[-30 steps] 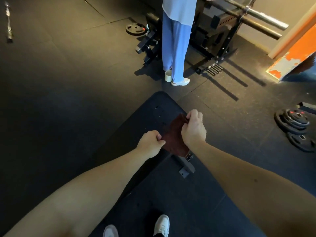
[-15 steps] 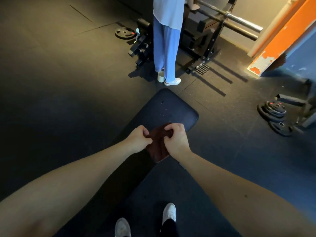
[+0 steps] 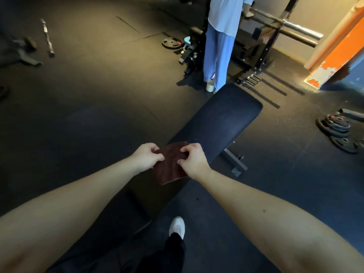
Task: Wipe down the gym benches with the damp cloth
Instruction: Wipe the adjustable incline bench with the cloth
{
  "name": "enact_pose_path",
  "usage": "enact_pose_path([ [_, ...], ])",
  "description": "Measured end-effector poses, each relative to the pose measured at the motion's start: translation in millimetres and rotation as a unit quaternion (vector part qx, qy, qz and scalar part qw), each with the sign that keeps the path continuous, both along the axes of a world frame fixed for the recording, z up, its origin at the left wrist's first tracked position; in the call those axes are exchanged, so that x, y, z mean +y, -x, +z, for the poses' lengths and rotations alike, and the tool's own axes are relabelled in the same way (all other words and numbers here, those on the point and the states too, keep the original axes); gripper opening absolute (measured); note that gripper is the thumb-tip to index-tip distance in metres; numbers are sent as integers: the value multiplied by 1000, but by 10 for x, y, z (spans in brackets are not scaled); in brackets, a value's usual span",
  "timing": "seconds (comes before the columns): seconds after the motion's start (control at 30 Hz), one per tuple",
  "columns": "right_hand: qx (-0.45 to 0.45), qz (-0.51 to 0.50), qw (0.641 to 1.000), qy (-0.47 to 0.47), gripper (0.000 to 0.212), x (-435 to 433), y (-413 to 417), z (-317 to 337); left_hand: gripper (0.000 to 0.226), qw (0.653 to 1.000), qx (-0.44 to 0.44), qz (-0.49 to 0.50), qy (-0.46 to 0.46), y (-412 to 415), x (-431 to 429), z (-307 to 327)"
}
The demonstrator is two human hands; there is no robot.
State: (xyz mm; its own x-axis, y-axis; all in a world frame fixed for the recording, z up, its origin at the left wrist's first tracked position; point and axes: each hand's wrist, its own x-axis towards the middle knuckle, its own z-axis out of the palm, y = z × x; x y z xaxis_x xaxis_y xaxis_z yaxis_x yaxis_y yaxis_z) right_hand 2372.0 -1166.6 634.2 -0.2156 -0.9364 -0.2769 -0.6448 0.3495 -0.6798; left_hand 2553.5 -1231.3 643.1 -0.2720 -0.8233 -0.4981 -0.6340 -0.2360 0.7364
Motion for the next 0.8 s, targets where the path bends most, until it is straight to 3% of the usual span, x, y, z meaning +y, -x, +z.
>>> enact_pose_path([
  [0.17,-11,18,999,-40,46,591,-1082,-171,9,999,-33,27,-1,-1006,748,-25],
  [0.4,-8,5,997,-75,26,1004,-2004,-369,10,995,-92,-28,14,-2115,1039,-86],
  [0.63,14,25,997,-74,23,319,-3717,-454,10,997,-49,-49,37,-3893,550,-241],
  [0.8,-30,-55,996,-64,18,-360,-5125,-451,11,996,-26,-70,44,-5382,-272,-154],
])
